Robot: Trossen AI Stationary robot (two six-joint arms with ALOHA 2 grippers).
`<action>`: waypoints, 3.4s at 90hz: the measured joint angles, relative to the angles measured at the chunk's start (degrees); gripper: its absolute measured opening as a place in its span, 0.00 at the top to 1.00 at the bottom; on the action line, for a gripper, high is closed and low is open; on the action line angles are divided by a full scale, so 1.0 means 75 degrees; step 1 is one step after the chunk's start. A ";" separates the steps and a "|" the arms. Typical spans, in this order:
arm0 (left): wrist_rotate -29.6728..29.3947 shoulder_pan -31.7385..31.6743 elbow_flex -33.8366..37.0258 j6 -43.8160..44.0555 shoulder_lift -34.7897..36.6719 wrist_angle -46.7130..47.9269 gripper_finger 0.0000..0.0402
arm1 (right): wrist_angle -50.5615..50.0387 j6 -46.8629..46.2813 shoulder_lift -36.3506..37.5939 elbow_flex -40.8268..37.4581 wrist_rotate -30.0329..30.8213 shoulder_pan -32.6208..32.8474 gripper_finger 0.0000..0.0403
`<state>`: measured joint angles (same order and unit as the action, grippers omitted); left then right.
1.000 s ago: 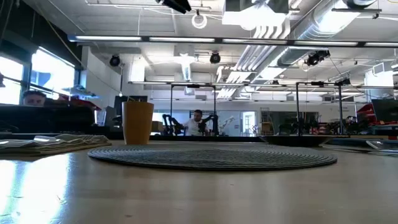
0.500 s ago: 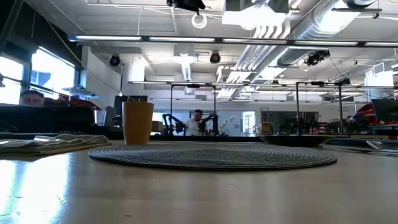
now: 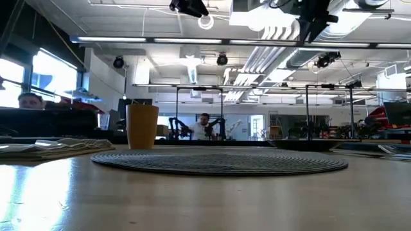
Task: Set table place
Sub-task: Put the green plate on the gray table mat
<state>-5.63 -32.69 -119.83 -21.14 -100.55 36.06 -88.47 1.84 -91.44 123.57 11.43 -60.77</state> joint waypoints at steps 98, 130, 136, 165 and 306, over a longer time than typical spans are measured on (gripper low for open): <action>0.0014 -0.0139 0.0000 -0.0204 -0.0006 0.0693 0.44 | 0.3690 -0.1748 0.2855 -0.6531 -0.0626 0.0263 0.49; 0.0007 -0.0145 0.0000 -0.0207 -0.0006 0.1018 0.44 | 0.3809 -0.1986 0.2530 -0.7096 0.0476 0.0743 0.38; 0.0012 -0.0145 0.0000 -0.0205 -0.0007 0.1029 0.44 | 0.3388 -0.1987 0.2188 -0.7032 0.0670 0.0828 0.39; 0.0015 -0.0145 0.0000 -0.0211 -0.0009 0.1043 0.44 | 0.2127 -0.1773 0.0990 -0.6175 -0.0793 0.0156 0.42; 0.0077 -0.0439 -0.0003 -0.0330 -0.0015 0.2083 0.44 | 0.4138 -0.5775 0.4899 -1.1179 -0.1273 0.0050 0.46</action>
<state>-5.05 -35.99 -119.85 -23.62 -100.66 51.68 -57.43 -41.47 -54.70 39.72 1.89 -60.40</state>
